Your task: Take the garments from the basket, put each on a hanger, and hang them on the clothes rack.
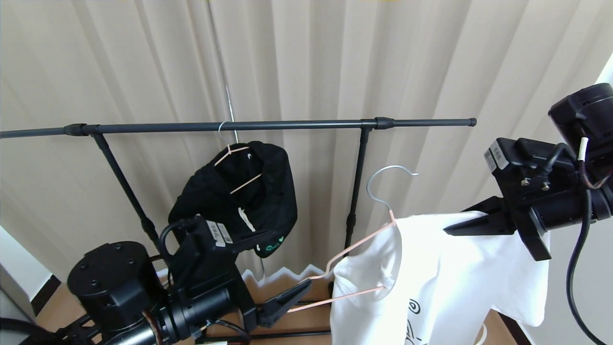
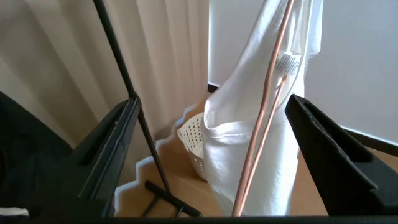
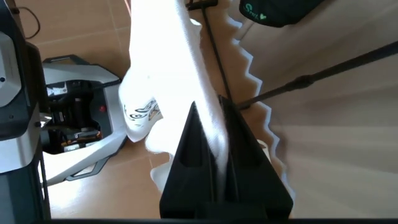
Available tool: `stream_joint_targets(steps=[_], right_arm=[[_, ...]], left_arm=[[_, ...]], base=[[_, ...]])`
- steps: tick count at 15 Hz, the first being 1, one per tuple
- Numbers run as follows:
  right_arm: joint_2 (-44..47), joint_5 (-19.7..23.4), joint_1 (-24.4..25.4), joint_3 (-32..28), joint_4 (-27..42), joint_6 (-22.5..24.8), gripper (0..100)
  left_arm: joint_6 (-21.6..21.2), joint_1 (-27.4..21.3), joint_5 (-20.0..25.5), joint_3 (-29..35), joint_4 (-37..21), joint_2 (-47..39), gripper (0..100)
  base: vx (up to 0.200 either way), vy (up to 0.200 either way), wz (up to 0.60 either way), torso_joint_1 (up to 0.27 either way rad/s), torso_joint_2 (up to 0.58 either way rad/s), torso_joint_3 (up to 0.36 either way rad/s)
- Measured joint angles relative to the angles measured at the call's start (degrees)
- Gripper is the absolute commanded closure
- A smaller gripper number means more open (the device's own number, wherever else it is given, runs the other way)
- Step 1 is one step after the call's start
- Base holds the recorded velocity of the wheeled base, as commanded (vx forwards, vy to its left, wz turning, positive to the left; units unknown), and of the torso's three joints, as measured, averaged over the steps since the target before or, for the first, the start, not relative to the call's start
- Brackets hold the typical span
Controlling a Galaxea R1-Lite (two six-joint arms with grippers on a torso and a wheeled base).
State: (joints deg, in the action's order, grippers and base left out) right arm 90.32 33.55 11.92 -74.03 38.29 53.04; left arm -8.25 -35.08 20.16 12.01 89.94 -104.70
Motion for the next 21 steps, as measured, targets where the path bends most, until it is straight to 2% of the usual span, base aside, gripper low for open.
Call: stream_joint_targets(steps=[3,6,8,10,12,15,18,21], right_arm=[[-0.72,-6.53,0.56,-1.07,-2.39,-3.89,100],[-2.28,-20.55,4.25,-0.59,-9.50,-9.96,100],[-3.41,-27.20,8.25,0.57,-14.48,-12.64,100],[-4.82,-31.72,11.53,3.63,-20.92,-13.65,100],[-6.12,-34.26,13.52,8.57,-28.48,-13.76,100],[-7.30,-35.11,14.67,16.52,-40.20,-13.80,100],[-7.74,-37.40,15.36,21.83,-48.60,-13.87,100],[-8.22,-38.34,17.48,23.45,-49.57,-15.90,100]], left_arm=[[3.36,3.30,-1.28,-3.33,0.00,3.05,0],[8.20,5.49,-7.79,-4.33,-1.82,4.38,0],[8.94,5.35,-11.57,-2.73,-9.45,4.64,0],[11.47,3.39,-15.59,1.13,-18.79,4.62,0],[16.90,0.46,-18.40,7.12,-28.22,4.16,0],[24.78,-3.72,-22.59,15.64,-36.46,0.73,0],[30.44,-6.07,-26.54,21.86,-39.74,-4.30,0],[33.43,-7.24,-30.83,27.43,-40.02,-8.61,0]], base=[[0.000,0.000,0.00,0.000,0.00,0.000],[0.000,0.000,0.00,0.000,0.00,0.000],[0.000,0.000,0.00,0.000,0.00,0.000],[0.000,0.000,0.00,0.000,0.00,0.000],[0.000,0.000,0.00,0.000,0.00,0.000],[0.000,0.000,0.00,0.000,0.00,0.000],[0.000,0.000,0.00,0.000,0.00,0.000],[0.000,0.000,0.00,0.000,0.00,0.000]])
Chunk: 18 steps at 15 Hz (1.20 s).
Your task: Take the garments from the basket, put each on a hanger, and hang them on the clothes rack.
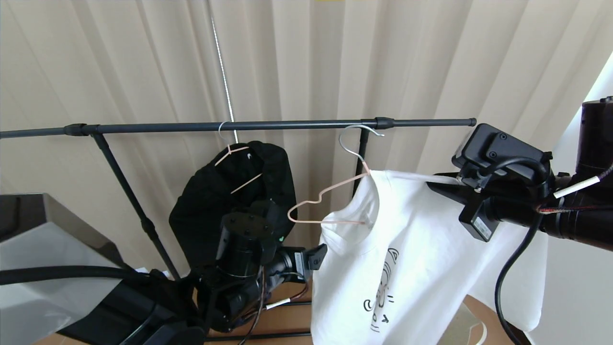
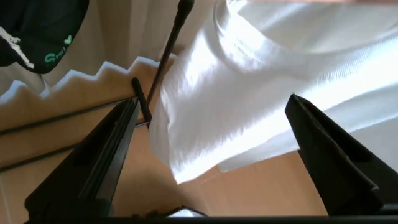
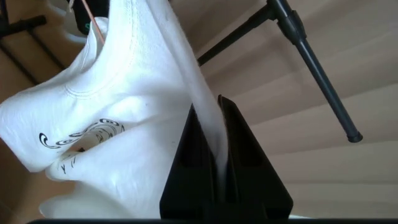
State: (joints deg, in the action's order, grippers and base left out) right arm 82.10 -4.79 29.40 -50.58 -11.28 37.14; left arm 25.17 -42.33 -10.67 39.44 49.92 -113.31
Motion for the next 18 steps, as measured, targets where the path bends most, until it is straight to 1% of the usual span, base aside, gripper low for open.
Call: stream_joint_targets(steps=[3,6,9,12,13,16,17,18], right_arm=[[-1.10,-1.30,1.85,0.96,-0.11,-1.12,100],[-2.50,-2.07,3.32,1.79,-0.11,-1.16,100],[-3.63,-2.13,3.91,1.94,-0.11,-1.21,100],[-4.88,-2.16,4.33,2.05,-0.02,-1.29,100],[-5.27,-2.16,4.36,2.07,0.04,-1.34,100],[-5.81,-2.13,4.28,2.97,0.01,-3.07,100],[-5.89,-2.13,4.22,3.28,0.00,-4.44,100],[-5.95,-1.91,4.16,3.56,0.00,-7.12,100]], left_arm=[[1.01,-0.37,-1.97,4.00,0.00,-3.19,0],[1.07,-1.13,-5.89,6.60,-0.02,-6.07,0],[1.01,-2.51,-6.63,8.46,0.06,-8.19,0],[0.79,-2.88,-7.31,9.33,0.09,-9.64,0],[0.74,-2.95,-7.94,9.40,0.06,-10.12,100],[-1.26,-3.15,-8.74,7.36,0.68,-10.20,100],[-2.66,-3.32,-8.77,5.99,1.58,-9.34,100],[-4.84,-3.40,-8.77,4.36,3.17,-8.13,100]], base=[[0.000,0.000,0.00,0.000,0.00,0.000],[0.000,0.000,0.00,0.000,0.00,0.000],[0.000,0.000,0.00,0.000,0.00,0.000],[0.000,0.000,0.00,0.000,0.00,0.000],[0.000,0.000,0.00,0.000,0.00,0.000],[0.000,0.000,0.00,0.000,0.00,0.000],[0.000,0.000,0.00,0.000,0.00,0.000],[0.000,0.000,0.00,0.000,0.00,0.000]])
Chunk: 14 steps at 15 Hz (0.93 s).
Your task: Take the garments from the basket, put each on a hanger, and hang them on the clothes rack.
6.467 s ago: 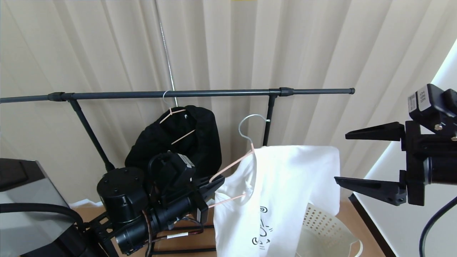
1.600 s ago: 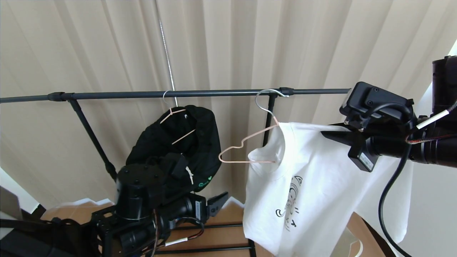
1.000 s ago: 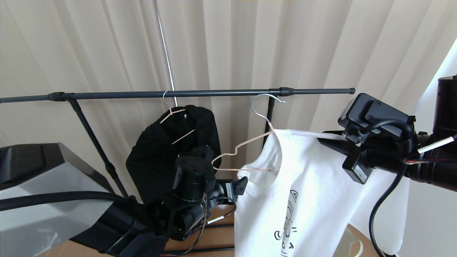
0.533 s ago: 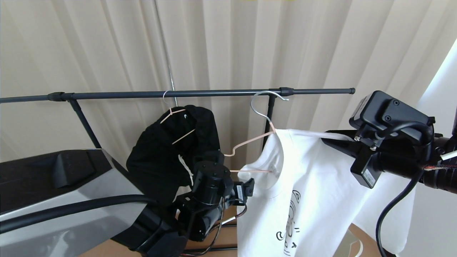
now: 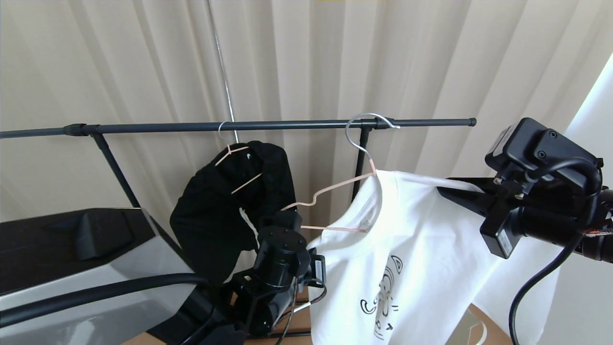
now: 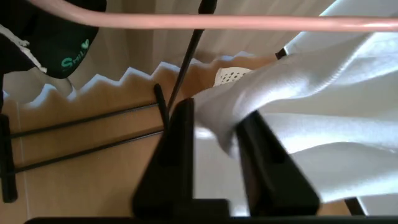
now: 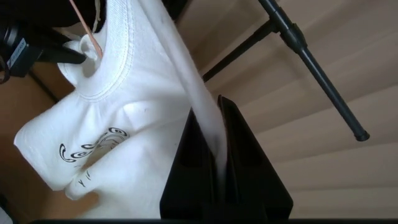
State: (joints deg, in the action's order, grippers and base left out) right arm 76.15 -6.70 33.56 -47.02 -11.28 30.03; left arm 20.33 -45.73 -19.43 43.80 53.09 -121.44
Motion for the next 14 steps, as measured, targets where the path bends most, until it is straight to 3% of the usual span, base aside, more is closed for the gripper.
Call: stream_joint_targets(steps=[4,9,12,14], right_arm=[[-0.27,2.80,-1.49,2.18,-0.13,-5.51,100],[-4.02,7.92,-5.49,9.53,-0.57,-12.51,100],[-4.30,8.25,-8.86,12.65,-7.88,-13.17,100],[-4.13,9.33,-11.00,13.34,-8.73,-13.17,100]], left_arm=[[-6.66,0.37,-0.05,-5.49,6.13,4.60,100],[-8.48,1.16,-0.11,-7.91,6.63,7.33,100],[-9.41,1.40,-0.07,-7.70,6.66,7.63,100],[-9.64,2.23,-0.07,-7.69,6.66,7.66,100]], base=[[0.000,0.000,0.00,0.000,0.00,0.000],[0.000,0.000,0.00,0.000,0.00,0.000],[0.000,0.000,0.00,0.000,0.00,0.000],[0.000,0.000,0.00,0.000,0.00,0.000]])
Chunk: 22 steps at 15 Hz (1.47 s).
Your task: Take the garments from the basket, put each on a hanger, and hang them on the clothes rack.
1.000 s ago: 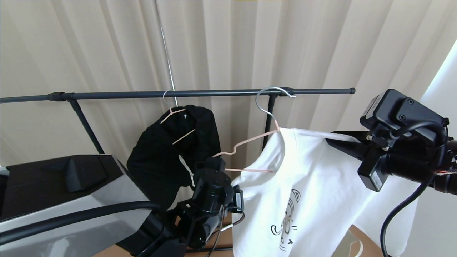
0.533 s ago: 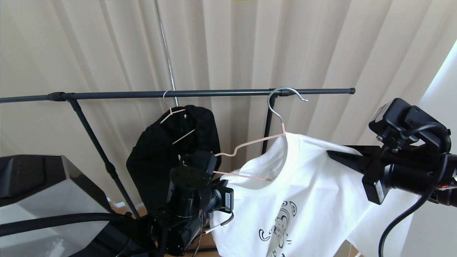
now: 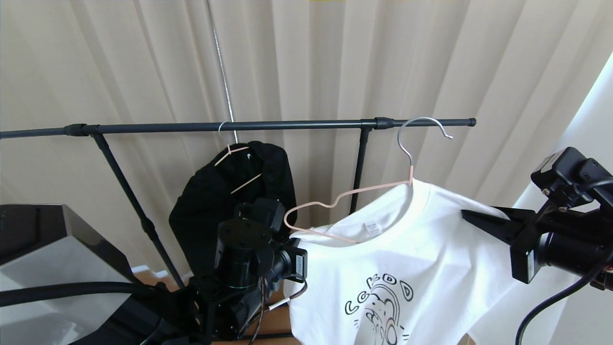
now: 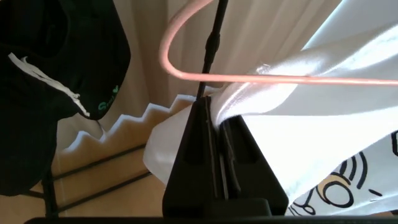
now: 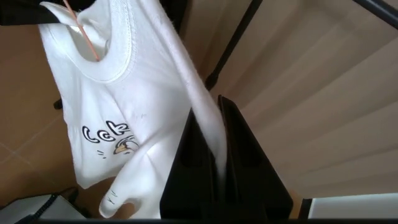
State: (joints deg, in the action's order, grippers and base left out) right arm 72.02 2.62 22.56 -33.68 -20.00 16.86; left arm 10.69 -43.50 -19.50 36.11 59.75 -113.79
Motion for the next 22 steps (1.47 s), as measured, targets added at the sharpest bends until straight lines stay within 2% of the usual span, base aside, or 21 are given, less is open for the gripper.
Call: stream_joint_targets(steps=[9,13,16,20,22], right_arm=[[-0.69,0.39,-1.84,1.30,-0.09,1.96,100],[-0.99,0.33,-1.97,1.90,-0.18,3.06,100],[-0.83,0.24,-2.01,2.95,-0.51,5.66,100],[0.46,0.17,-1.60,3.50,-0.90,5.58,100],[1.82,-0.05,-1.07,3.51,-5.67,5.03,100]], left_arm=[[-1.48,6.81,0.16,0.30,0.20,0.91,100],[-2.24,7.51,0.18,0.33,0.06,1.88,100],[-6.90,7.31,0.16,0.94,-0.30,3.71,100],[-13.86,5.94,0.07,6.01,-3.97,4.89,100],[-16.48,4.45,-0.12,9.01,-6.51,5.16,100]], base=[[0.000,0.000,0.00,0.000,0.00,0.000],[0.000,0.000,0.00,0.000,0.00,0.000],[0.000,0.000,0.00,0.000,0.00,0.000],[0.000,0.000,0.00,0.000,0.00,0.000],[0.000,0.000,0.00,0.000,0.00,0.000]])
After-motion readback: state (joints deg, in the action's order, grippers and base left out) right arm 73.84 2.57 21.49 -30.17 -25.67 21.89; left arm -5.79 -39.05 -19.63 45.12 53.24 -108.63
